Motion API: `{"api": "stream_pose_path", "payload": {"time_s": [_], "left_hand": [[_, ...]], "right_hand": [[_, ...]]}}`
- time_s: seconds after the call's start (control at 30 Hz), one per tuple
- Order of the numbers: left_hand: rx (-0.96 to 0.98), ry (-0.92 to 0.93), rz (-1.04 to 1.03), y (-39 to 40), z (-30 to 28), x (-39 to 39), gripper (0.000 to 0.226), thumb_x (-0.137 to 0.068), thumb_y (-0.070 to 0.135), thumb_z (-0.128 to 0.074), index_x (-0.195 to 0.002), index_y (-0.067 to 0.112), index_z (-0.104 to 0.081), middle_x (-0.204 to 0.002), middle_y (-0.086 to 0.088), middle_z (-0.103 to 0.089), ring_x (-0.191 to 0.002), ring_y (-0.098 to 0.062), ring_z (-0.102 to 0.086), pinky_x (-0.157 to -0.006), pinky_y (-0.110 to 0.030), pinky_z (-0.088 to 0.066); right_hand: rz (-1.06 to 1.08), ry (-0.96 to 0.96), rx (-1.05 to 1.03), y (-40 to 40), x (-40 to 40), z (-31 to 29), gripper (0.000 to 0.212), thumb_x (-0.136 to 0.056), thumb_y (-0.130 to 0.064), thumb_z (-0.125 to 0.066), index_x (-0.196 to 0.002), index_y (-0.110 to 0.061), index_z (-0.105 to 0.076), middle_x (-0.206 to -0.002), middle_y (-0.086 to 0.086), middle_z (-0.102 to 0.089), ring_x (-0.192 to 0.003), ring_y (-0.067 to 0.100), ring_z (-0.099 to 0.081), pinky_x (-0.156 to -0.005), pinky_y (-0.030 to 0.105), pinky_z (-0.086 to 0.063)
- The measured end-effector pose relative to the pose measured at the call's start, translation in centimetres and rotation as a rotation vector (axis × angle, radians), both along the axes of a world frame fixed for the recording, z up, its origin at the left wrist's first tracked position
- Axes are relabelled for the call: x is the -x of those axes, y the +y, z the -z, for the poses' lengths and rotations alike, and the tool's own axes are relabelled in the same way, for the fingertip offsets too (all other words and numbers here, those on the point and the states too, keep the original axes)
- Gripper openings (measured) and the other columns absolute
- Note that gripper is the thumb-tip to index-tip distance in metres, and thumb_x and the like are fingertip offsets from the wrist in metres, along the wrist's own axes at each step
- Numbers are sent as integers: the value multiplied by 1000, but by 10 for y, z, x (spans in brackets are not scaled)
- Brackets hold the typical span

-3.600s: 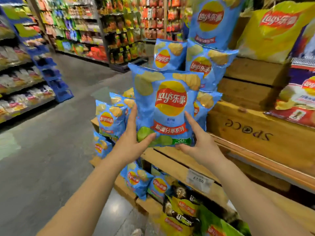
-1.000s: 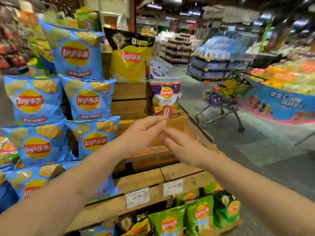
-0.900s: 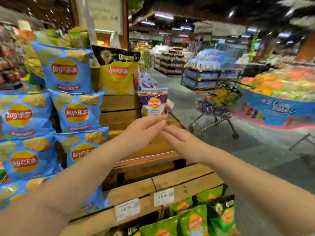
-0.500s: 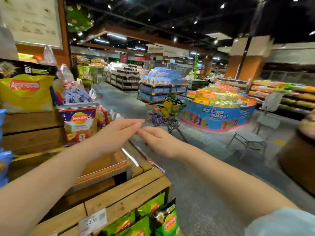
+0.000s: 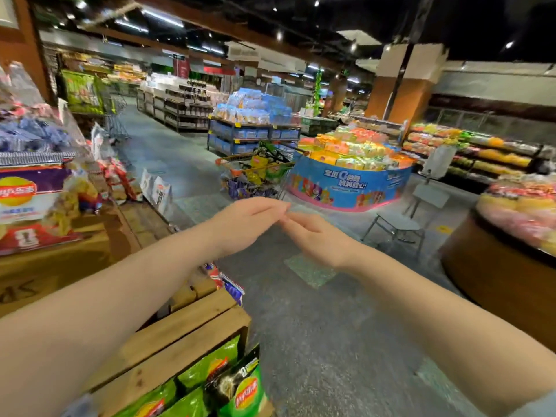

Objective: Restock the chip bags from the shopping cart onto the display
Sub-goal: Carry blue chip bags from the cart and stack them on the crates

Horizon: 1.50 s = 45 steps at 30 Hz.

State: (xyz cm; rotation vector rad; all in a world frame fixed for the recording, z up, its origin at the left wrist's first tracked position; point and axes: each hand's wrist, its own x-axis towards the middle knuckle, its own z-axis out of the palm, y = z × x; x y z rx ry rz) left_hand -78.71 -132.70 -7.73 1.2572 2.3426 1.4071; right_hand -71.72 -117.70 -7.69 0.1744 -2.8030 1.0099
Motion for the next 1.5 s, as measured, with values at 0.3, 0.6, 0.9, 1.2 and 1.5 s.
{"api": "stream_pose_path", "payload": {"time_s": [0.3, 0.6, 0.9, 1.2, 1.5], "left_hand": [[-95, -48, 18, 133, 3, 113, 30, -100, 29, -42, -127, 29, -54, -125, 18, -51, -120, 2, -44, -92, -4, -34], [-137, -101, 24, 281, 14, 205, 37, -97, 31, -47, -134, 29, -50, -129, 18, -52, -116, 6, -48, -92, -9, -37], [-137, -112, -34, 456, 35, 279, 40, -98, 23, -48, -139, 24, -45, -123, 19, -47, -115, 7, -42, -77, 7, -35], [-120, -64, -151, 577, 25, 375, 37, -97, 24, -50, -130, 38, -45, -129, 20, -50, -119, 7, -46, -98, -12, -35], [-48, -3, -365, 587, 62, 527, 40, -88, 47, -57, -123, 53, -41, -137, 22, -40, -131, -3, -38, -114, -38, -30]], "right_hand": [[74, -4, 44, 131, 110, -2, 41, -101, -36, -36, -128, -12, -57, -129, 3, -59, -120, 18, -52, -105, 34, -37], [185, 99, 287, 270, 183, 11, 39, -100, -25, -45, -138, -20, -47, -127, -19, -50, -113, -9, -46, -91, 3, -34], [113, 92, 178, 446, 274, 34, 63, -91, -52, -46, -145, -19, -40, -148, -6, -41, -137, 7, -35, -115, 39, -29], [36, 67, 183, 590, 377, 18, 49, -97, -34, -48, -144, -20, -39, -147, -5, -40, -127, 2, -38, -110, 26, -31], [-67, 42, 246, 625, 531, 43, 46, -98, -31, -48, -143, -23, -41, -139, -13, -42, -131, 4, -36, -109, 23, -29]]}}
